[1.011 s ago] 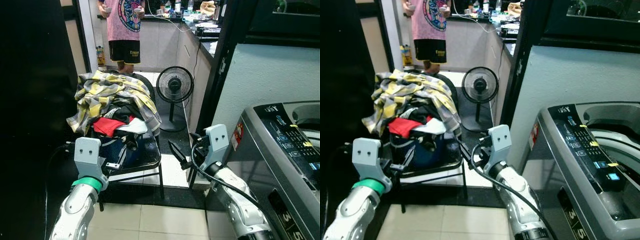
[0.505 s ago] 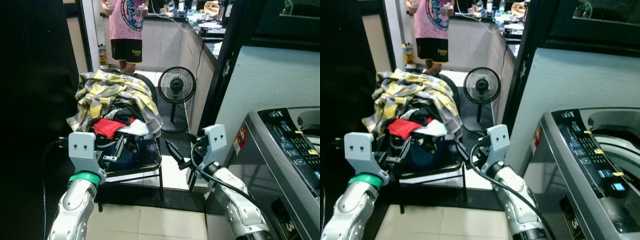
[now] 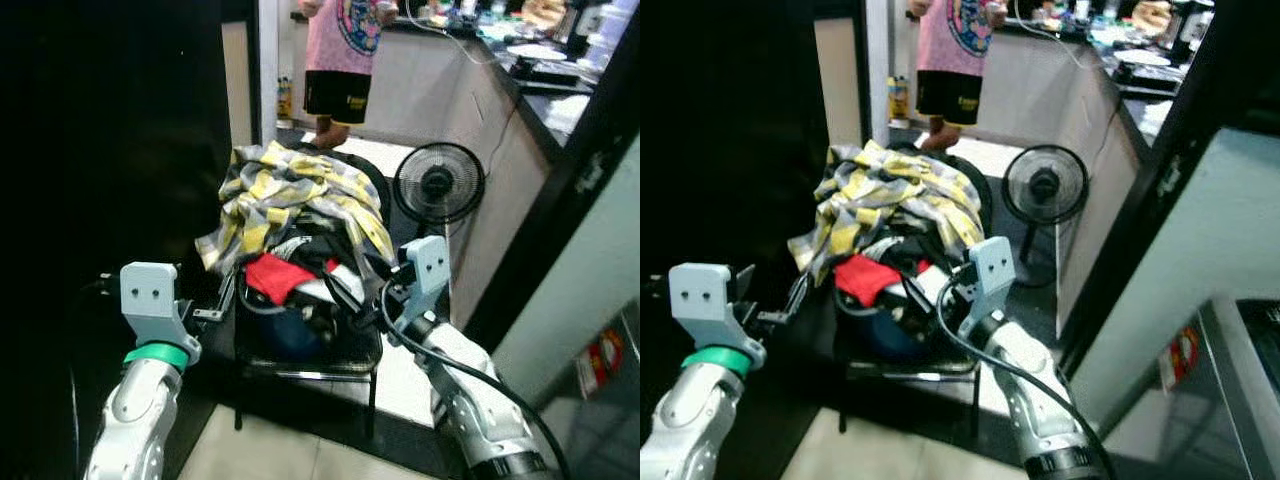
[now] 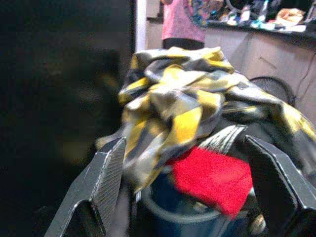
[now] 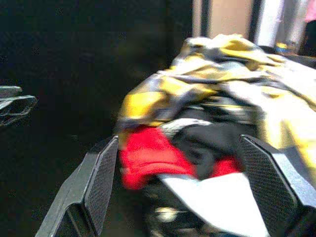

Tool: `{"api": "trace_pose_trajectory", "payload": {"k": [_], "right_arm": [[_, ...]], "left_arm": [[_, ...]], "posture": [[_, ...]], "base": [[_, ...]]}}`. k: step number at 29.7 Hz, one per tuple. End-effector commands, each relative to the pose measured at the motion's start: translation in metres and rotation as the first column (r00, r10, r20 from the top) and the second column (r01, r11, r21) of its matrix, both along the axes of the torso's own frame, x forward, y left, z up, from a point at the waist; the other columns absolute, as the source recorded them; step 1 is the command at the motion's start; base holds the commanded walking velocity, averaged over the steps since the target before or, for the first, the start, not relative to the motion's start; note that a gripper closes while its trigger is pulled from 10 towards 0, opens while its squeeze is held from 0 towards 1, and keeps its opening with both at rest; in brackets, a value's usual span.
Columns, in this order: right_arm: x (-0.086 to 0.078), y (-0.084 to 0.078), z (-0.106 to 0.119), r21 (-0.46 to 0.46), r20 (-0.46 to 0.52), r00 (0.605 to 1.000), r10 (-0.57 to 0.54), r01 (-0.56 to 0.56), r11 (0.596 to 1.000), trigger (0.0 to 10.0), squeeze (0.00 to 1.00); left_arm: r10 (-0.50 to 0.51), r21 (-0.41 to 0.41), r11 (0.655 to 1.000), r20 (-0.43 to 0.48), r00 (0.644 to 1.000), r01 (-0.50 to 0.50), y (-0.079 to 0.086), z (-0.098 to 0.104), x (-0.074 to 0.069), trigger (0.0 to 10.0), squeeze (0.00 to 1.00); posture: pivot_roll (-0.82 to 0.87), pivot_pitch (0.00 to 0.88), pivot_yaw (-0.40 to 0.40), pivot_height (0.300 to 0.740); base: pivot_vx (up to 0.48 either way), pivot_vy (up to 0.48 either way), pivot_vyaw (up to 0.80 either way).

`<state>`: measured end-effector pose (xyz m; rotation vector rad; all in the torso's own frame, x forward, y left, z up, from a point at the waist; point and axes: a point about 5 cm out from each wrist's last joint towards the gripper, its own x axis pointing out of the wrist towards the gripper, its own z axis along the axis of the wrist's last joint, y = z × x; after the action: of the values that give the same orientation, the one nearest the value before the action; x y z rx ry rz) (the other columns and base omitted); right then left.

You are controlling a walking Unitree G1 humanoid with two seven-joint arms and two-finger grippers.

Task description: Clothes washing

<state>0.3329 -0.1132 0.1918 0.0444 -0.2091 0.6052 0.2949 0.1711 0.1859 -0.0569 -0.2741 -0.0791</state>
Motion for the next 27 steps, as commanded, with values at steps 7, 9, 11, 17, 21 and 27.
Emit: {"api": "trace_pose_trajectory", "payload": {"k": [7,9,11,17,21,27], "right_arm": [[0.002,0.002,0.005,-0.003,0.010,1.000,-0.009,0.009,1.000,10.0,0.00],[0.004,-0.001,0.005,-0.007,0.004,1.000,-0.028,0.028,1.000,10.0,0.00],[0.005,-0.002,0.005,-0.005,-0.001,0.999,-0.035,0.035,0.999,10.0,0.00],[0.005,-0.007,0.005,-0.001,0.001,0.998,-0.058,0.058,0.998,10.0,0.00],[0.005,-0.006,0.006,-0.012,0.009,0.998,-0.056,0.056,0.998,10.0,0.00],[0.008,-0.010,0.007,0.001,0.008,0.995,-0.095,0.095,0.995,10.0,0.00]], "left_arm": [[-0.017,-0.006,1.000,0.000,1.000,0.017,-0.001,-0.002,0.000,10.0,0.00],[-0.024,-0.009,1.000,0.006,1.000,0.024,-0.002,0.000,0.002,10.0,0.00],[-0.024,-0.009,1.000,0.007,1.000,0.024,-0.001,0.000,0.002,10.0,0.00],[-0.025,-0.011,1.000,0.014,1.000,0.026,0.000,0.002,0.004,10.0,0.00],[-0.029,-0.015,0.999,0.018,0.999,0.030,0.000,0.003,0.004,10.0,0.00],[-0.040,-0.026,0.999,0.018,0.999,0.040,-0.003,0.002,0.004,10.0,0.00]], "posture": [[0.06,0.000,-0.019,0.740],[0.06,0.000,-0.019,0.740],[0.06,0.000,-0.019,0.740],[0.06,0.000,-0.015,0.740],[0.06,0.000,-0.016,0.740],[0.05,0.000,-0.011,0.740]], "base": [[0.381,0.000,0.00],[0.369,0.000,0.00],[0.368,0.000,0.00],[0.361,0.000,-0.40],[0.358,0.000,0.00],[0.356,0.000,0.00]]}}
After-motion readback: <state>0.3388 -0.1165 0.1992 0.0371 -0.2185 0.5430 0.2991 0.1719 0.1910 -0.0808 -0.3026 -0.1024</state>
